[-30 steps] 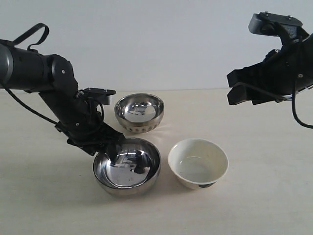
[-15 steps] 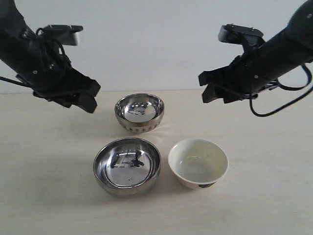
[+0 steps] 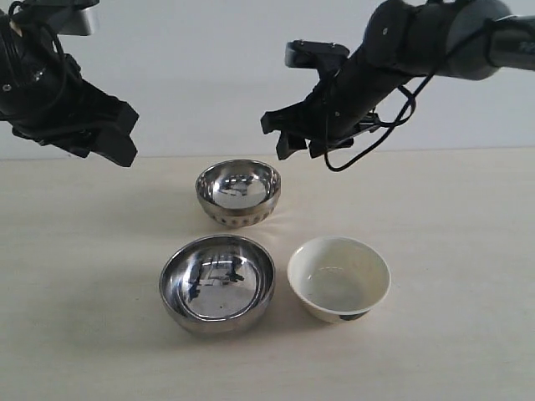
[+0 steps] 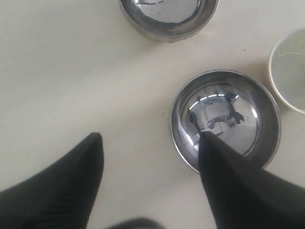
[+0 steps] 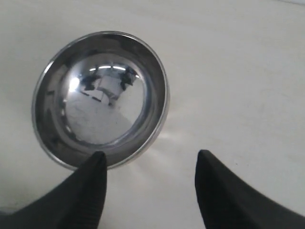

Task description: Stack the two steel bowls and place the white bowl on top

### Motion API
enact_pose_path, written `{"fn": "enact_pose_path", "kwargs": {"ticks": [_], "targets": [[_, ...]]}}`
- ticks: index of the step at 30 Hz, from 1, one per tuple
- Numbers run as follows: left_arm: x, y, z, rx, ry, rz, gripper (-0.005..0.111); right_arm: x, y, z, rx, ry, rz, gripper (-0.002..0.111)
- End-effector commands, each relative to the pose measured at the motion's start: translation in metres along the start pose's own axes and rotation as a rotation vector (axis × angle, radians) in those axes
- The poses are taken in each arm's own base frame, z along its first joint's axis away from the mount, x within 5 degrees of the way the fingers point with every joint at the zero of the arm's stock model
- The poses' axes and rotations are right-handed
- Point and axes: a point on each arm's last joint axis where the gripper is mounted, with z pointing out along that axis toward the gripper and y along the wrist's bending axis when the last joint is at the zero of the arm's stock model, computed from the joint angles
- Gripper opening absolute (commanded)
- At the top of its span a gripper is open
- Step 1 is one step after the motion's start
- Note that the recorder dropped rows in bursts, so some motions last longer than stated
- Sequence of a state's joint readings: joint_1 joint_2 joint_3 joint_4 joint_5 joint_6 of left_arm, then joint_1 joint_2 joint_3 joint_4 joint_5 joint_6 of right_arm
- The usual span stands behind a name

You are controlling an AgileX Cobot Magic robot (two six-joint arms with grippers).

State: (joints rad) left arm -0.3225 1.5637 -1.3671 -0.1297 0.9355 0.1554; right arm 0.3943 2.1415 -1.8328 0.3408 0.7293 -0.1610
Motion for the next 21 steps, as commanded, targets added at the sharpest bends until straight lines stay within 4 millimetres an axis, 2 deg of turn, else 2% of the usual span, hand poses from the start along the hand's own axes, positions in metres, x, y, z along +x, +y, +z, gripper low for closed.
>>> {"fn": "enact_pose_path", "kwargs": {"ticks": [1, 8, 16, 21], "targets": [[0.0, 0.004, -0.005, -0.048, -0.003, -0.012, 0.056, -0.001, -0.008, 0.025, 0.045, 0.033, -0.002, 0.05], [-0.001, 0.009, -0.005, -0.098, -0.012, -0.006, 0.056, 0.003, -0.015, 0.059, 0.045, 0.039, -0.013, 0.05], [-0.003, 0.009, -0.005, -0.1, -0.038, -0.005, 0.056, -0.003, -0.009, 0.062, 0.042, -0.023, -0.048, 0.05], [-0.005, 0.009, -0.005, -0.101, -0.053, -0.008, 0.056, -0.009, -0.005, 0.066, 0.007, -0.04, -0.004, 0.05]]}}
